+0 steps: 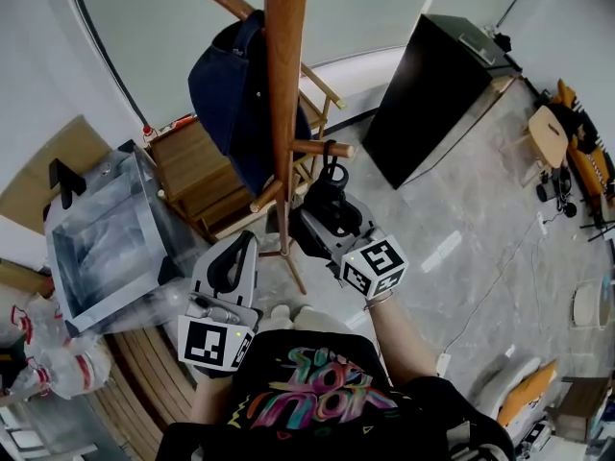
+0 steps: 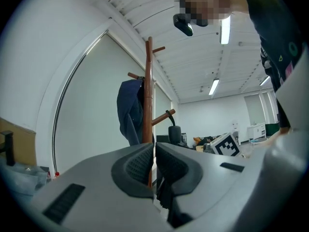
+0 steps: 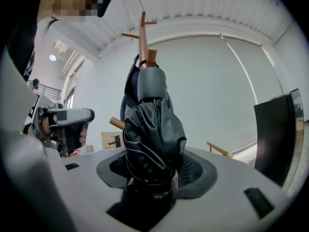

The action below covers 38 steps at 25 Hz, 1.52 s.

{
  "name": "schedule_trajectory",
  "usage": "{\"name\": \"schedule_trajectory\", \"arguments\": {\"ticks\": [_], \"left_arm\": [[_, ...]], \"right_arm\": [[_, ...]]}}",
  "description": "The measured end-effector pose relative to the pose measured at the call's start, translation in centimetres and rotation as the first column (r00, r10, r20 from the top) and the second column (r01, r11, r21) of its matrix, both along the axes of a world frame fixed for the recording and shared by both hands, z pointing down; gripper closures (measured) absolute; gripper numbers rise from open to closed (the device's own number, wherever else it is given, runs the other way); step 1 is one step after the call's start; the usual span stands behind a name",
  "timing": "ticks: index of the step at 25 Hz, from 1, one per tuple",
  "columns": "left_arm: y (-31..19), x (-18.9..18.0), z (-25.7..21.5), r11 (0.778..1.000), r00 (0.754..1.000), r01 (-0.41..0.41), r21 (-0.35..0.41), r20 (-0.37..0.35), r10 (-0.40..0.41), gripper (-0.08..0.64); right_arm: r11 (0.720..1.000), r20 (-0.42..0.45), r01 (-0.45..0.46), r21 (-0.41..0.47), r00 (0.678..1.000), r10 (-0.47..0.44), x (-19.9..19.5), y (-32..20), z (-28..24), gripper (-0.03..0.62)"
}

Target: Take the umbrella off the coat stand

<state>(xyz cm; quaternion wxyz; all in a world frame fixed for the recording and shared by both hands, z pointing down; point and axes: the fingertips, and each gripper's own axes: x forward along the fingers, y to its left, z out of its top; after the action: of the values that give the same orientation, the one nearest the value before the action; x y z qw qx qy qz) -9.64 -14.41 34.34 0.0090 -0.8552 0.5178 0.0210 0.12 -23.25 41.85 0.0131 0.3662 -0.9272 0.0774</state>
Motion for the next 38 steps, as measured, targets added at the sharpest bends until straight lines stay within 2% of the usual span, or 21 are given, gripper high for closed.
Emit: {"name": "schedule_trajectory", "arguments": {"ticks": [8,16,28,34,38], "left_arm": [[-0.3,1.3,-1.3,0.998,0.999,-0.046,0.035,0.004,0.045,0.528],[-0.7,4.3,-1.7,0.99,0.991,-0.135,0.048,-0.004,0.135,0.528],[-1.1,9.2,-1.0,0.962,0.962,-0.271,0.035,-0.011,0.271,0.528],[-1.7,10.1,0.0,0.949,0.949,-0.315,0.016,-0.012,0.315,0.528],[-2.2,10.2,0.1,0.948,0.948,-0.319,0.016,-0.017,0.319,0.528]], "right_arm": [[0.997,0.039,-0.049,0.054,0.998,0.046,2.5,1.3,-4.1,0.345],[0.983,0.044,-0.14,0.119,0.99,0.136,6.7,2.9,-7.2,0.345],[0.942,0.023,-0.319,0.108,0.948,0.319,13.9,6.3,-6.9,0.345],[0.918,0.018,-0.389,0.074,0.921,0.388,15.8,7.1,-5.4,0.347],[0.911,-0.003,-0.408,0.067,0.913,0.409,16.6,7.4,-4.6,0.347]]}}
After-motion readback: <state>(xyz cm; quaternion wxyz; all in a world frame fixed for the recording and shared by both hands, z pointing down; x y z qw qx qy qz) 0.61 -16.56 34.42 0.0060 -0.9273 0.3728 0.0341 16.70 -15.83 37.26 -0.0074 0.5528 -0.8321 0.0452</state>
